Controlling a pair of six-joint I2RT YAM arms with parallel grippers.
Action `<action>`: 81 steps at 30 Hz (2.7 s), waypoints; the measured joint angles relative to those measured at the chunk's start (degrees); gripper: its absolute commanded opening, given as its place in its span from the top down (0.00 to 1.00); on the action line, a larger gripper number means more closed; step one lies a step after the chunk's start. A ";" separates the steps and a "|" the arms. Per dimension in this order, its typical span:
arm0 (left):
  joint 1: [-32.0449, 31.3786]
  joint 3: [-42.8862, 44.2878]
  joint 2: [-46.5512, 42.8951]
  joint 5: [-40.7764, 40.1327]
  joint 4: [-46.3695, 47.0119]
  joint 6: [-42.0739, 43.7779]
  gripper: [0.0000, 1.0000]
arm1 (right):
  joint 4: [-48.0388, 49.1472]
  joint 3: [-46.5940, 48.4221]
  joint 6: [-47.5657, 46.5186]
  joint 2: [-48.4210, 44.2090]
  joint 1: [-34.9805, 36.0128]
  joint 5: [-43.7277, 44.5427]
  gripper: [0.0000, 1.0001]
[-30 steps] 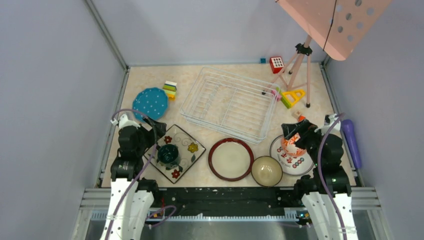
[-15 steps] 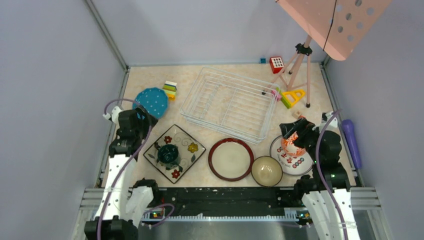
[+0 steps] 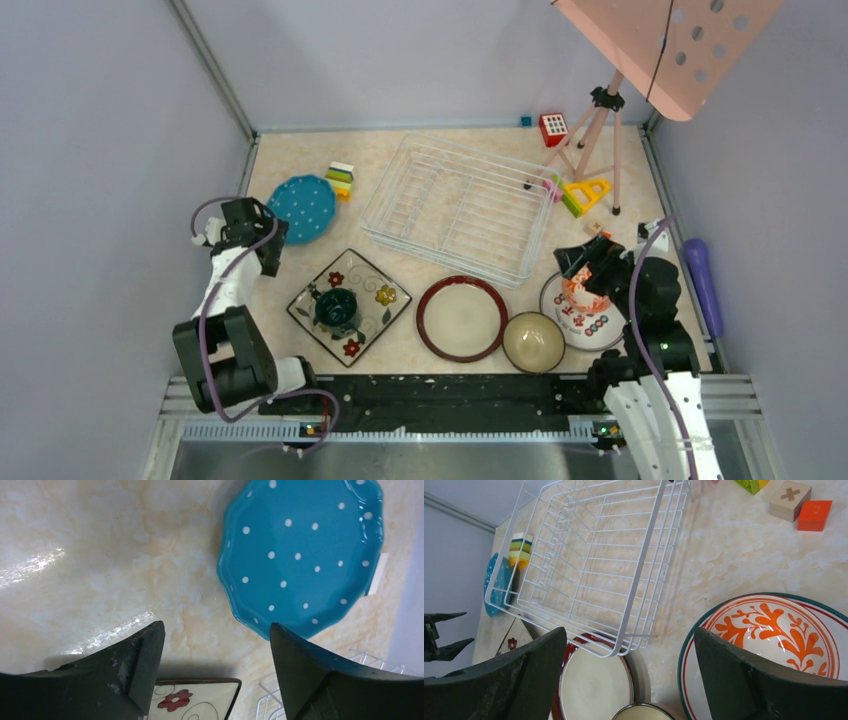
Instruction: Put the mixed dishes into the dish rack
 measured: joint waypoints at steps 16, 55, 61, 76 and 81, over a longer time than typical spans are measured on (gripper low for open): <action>2.49 6.95 19.26 12.63 5.35 -5.42 0.30 | 0.07 0.00 0.00 0.02 0.00 -0.66 0.05; 3.74 -1.92 -0.74 12.07 4.96 -9.05 1.00 | 1.84 1.53 2.78 3.15 0.00 -6.19 0.07; 3.34 -2.73 -4.24 16.39 5.31 -8.98 1.00 | 4.13 1.55 3.04 6.29 0.00 -9.40 0.09; -15.58 -1.86 -4.61 25.29 13.81 -6.49 1.00 | 19.67 9.60 6.43 27.58 0.39 -24.24 0.10; -22.14 -1.31 -4.59 24.13 16.96 -5.97 1.00 | 23.82 15.52 6.21 35.41 2.99 -25.62 0.11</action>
